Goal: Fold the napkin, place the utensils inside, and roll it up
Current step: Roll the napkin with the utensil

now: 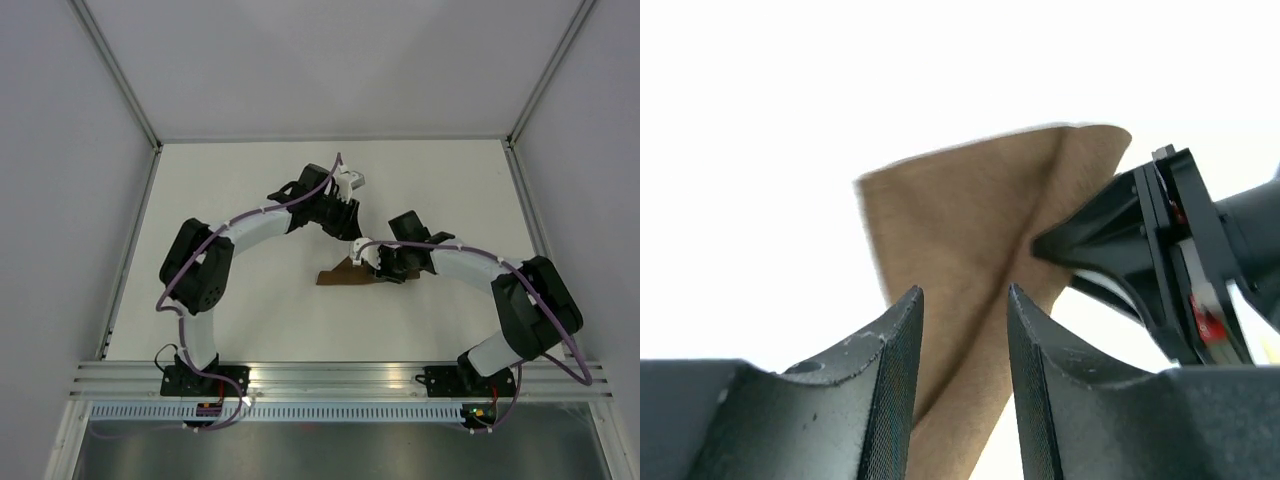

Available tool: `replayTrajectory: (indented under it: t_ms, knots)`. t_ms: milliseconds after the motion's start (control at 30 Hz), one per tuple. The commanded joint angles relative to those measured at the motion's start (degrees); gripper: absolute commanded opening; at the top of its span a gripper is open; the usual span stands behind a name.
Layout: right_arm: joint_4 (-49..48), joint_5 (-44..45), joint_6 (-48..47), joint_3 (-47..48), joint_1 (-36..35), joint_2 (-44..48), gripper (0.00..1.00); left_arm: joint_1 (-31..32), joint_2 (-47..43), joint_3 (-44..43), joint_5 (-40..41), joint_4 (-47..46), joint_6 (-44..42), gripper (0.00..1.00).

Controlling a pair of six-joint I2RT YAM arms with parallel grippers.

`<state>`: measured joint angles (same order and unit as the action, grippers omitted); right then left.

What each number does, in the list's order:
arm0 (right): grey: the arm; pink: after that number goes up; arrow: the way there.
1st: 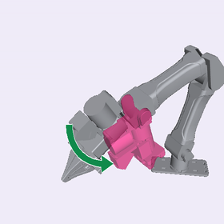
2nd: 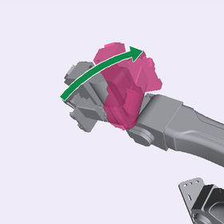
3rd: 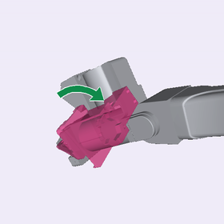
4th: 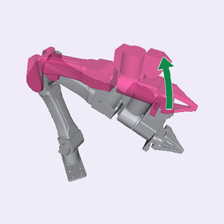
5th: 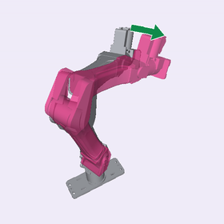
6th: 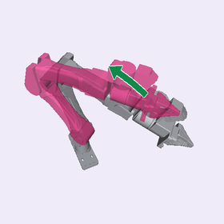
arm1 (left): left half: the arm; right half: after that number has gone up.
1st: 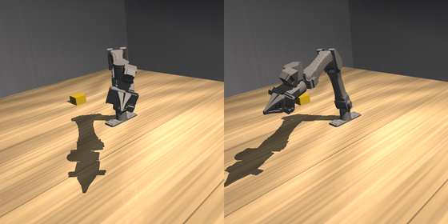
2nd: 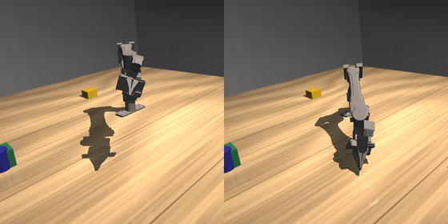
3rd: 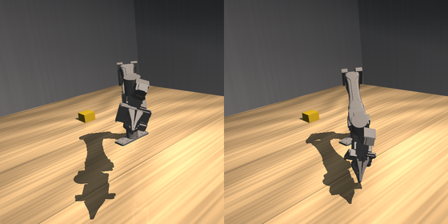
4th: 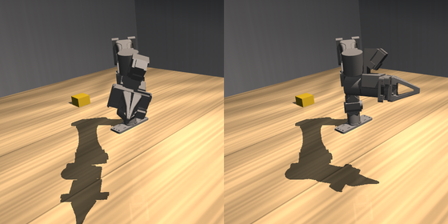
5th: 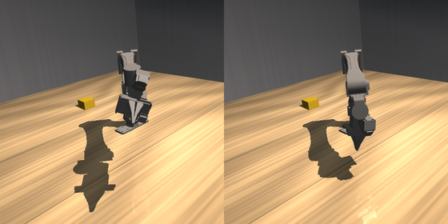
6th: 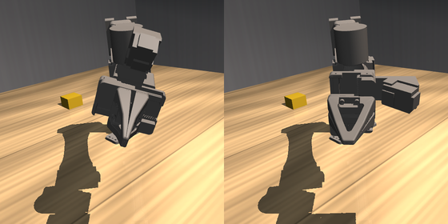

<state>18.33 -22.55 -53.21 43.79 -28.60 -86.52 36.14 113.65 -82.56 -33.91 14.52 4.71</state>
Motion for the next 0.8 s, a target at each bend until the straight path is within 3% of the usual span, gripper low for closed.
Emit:
replayTrajectory:
  t_ms: [0,133,367,467,567,767]
  knots:
    - [14.5,-8.4,-4.7,5.4,2.4,-4.9,0.32,-1.5,-9.0,8.0,11.9,-12.1,7.2,0.44]
    - [24.9,-12.8,-9.5,13.5,6.4,-14.0,0.33,-2.8,-18.3,19.3,21.8,-23.6,9.8,0.45]
    - [42.3,-15.9,-16.5,31.0,10.2,-30.4,0.32,-0.8,-31.2,38.8,30.9,-41.1,8.4,0.46]
    - [46.7,-15.6,-17.0,36.3,10.8,-36.0,0.32,4.4,-34.2,44.8,36.6,-48.1,2.3,0.47]
    - [51.7,-15.2,-17.6,40.4,10.8,-40.6,0.32,11.6,-33.2,46.6,41.5,-49.6,-9.9,0.47]
    - [52.5,-14.1,-16.2,43.7,11.0,-44.9,0.32,24.1,-23.5,43.6,49.1,-48.9,-24.7,0.50]
